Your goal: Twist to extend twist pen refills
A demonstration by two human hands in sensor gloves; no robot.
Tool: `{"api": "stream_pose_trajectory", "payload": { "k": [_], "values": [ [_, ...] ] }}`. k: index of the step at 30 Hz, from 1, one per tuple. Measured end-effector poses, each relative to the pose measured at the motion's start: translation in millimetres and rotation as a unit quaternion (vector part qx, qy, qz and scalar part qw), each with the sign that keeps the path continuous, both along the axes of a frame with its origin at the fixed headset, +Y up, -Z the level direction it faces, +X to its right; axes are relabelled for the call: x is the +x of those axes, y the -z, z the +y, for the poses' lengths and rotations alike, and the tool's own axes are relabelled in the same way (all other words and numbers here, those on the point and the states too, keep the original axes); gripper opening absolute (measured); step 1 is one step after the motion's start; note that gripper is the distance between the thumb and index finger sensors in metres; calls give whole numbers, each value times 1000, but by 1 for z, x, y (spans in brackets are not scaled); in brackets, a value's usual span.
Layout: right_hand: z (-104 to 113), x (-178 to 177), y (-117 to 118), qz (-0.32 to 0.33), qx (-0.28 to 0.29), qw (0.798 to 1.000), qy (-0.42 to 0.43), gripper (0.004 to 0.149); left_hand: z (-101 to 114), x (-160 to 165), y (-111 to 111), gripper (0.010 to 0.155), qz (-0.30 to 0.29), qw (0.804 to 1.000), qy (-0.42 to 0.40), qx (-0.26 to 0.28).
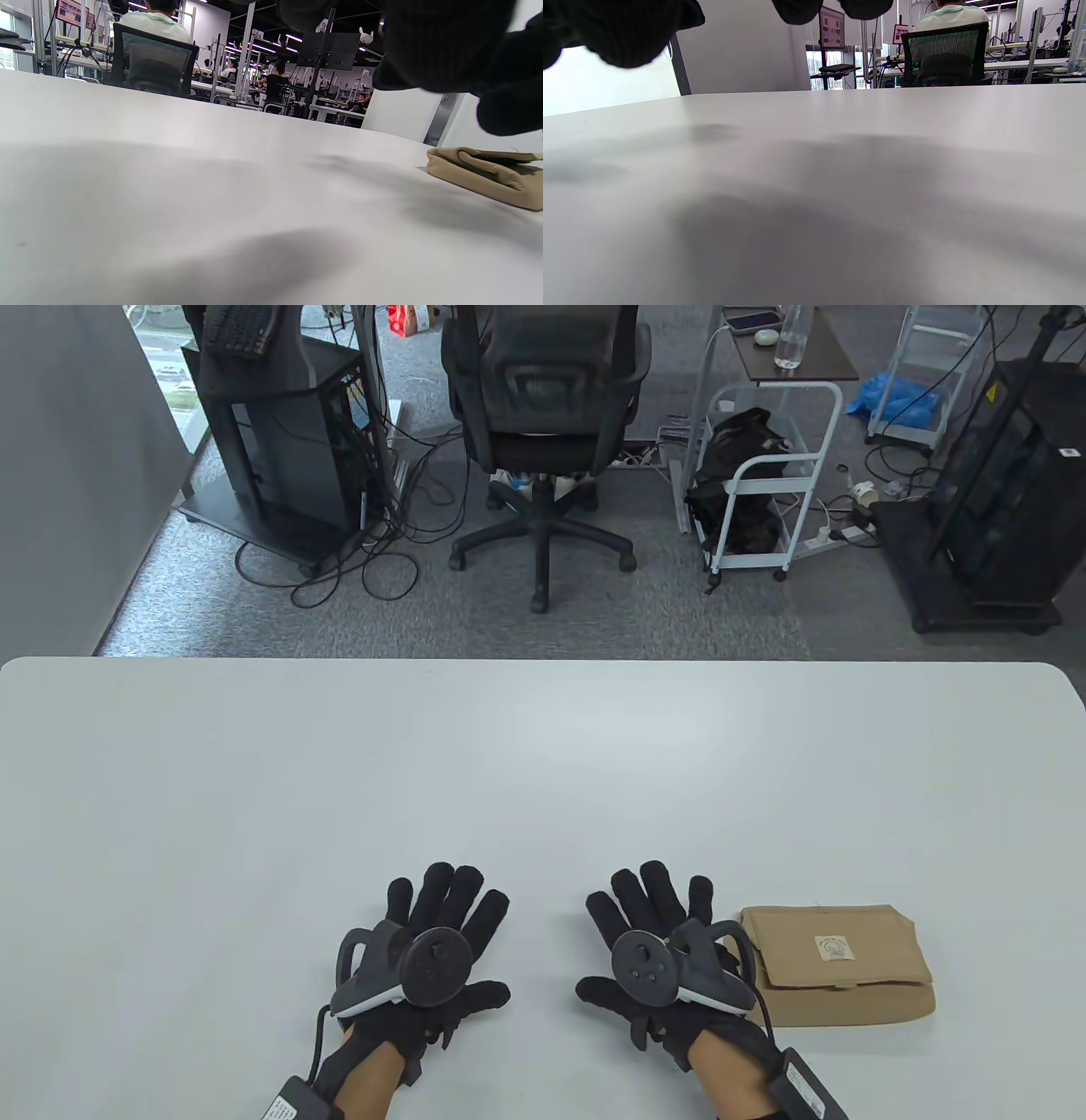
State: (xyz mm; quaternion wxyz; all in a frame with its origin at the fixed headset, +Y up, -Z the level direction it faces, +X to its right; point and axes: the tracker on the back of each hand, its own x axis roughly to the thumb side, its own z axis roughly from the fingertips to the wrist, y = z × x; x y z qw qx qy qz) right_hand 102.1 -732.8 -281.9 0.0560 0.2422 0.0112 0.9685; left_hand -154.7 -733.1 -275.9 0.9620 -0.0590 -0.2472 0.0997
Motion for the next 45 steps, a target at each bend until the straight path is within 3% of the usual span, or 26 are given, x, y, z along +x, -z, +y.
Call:
{"api": "stream_pose_trajectory", "payload": {
  "k": [5, 11, 18, 23, 30, 35, 39, 45],
  "values": [
    [9, 2, -1, 3, 8, 1000, 2, 94, 3, -1, 0, 95, 0, 1000, -6, 5],
    [37, 27, 3, -23, 42, 999, 10, 90, 3, -1, 0, 95, -3, 1000, -12, 9],
    [61, 69, 14, -52, 29, 998, -6, 89, 8, -2, 0, 94, -2, 999, -24, 24],
    [71, 99, 20, -58, -5, 996, -61, 93, 10, -4, 0, 93, 1, 999, -29, 29],
    [47, 132, 30, -84, -115, 981, -135, 108, 10, -4, 0, 93, 2, 999, -33, 42],
    [20, 146, 35, -96, -214, 950, -205, 122, 10, -5, -1, 93, 4, 999, -29, 42],
    [-3, 153, 40, -99, -262, 931, -234, 131, 10, -5, -1, 93, 7, 999, -26, 41],
    [-31, 158, 43, -91, -290, 921, -242, 137, 10, -5, -1, 93, 8, 999, -22, 40]
  ]
}}
